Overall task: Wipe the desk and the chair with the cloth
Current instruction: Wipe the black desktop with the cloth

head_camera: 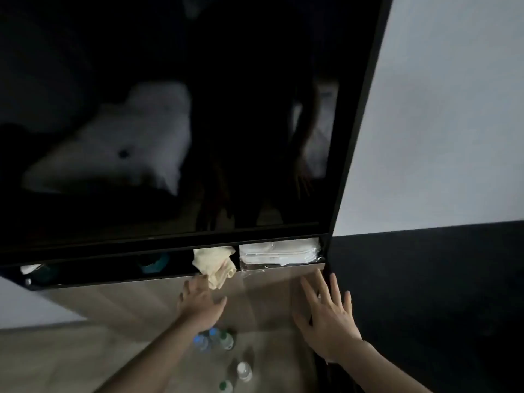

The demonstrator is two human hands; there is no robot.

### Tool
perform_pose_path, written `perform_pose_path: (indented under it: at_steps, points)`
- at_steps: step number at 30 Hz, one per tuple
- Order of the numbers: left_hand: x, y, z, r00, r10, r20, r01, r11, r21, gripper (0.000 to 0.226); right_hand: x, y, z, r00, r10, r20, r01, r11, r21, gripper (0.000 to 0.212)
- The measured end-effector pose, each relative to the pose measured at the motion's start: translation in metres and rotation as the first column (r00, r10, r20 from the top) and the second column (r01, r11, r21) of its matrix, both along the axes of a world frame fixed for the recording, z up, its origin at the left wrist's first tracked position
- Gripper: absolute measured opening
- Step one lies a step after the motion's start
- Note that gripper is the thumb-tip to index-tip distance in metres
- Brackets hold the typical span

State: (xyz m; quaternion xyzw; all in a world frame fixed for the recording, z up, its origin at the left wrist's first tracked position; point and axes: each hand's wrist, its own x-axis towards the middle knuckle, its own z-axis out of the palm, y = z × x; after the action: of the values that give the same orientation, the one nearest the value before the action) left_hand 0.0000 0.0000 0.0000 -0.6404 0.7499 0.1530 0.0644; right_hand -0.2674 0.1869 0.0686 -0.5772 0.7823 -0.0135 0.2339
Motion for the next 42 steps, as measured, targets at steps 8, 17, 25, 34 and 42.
perform_pose_path:
  at_steps: [8, 17, 25, 34, 42]
  points:
    - [0.001, -0.123, -0.062, 0.636, 0.678, -0.369, -0.524, 0.730, 0.438, 0.095, 0.040, -0.018, -0.031, 0.981, -0.183, 0.058, 0.181, 0.982, 0.044, 0.077]
    - [-0.025, -0.143, -0.090, 0.361, 0.819, -0.446, -0.562, 0.573, 0.597, 0.081, 0.028, 0.006, -0.049, 0.920, -0.368, 0.131, 0.359, 0.929, 0.086, 0.076]
    - [-0.001, -0.047, -0.048, 0.311, 0.750, -0.583, -0.609, 0.629, 0.483, 0.072, 0.011, 0.048, -0.055, 0.874, -0.406, 0.266, 0.406, 0.912, 0.058, 0.073]
    - [-0.052, 0.151, 0.003, 0.472, 0.619, -0.628, -0.406, 0.785, 0.468, 0.053, -0.059, 0.157, -0.059, 0.884, -0.339, 0.323, 0.341, 0.938, 0.052, 0.072]
    - [-0.220, 0.271, 0.000, 0.729, 0.437, -0.527, -0.024, 0.785, 0.619, 0.030, -0.145, 0.258, -0.071, 0.883, -0.396, 0.253, 0.384, 0.918, 0.097, 0.073]
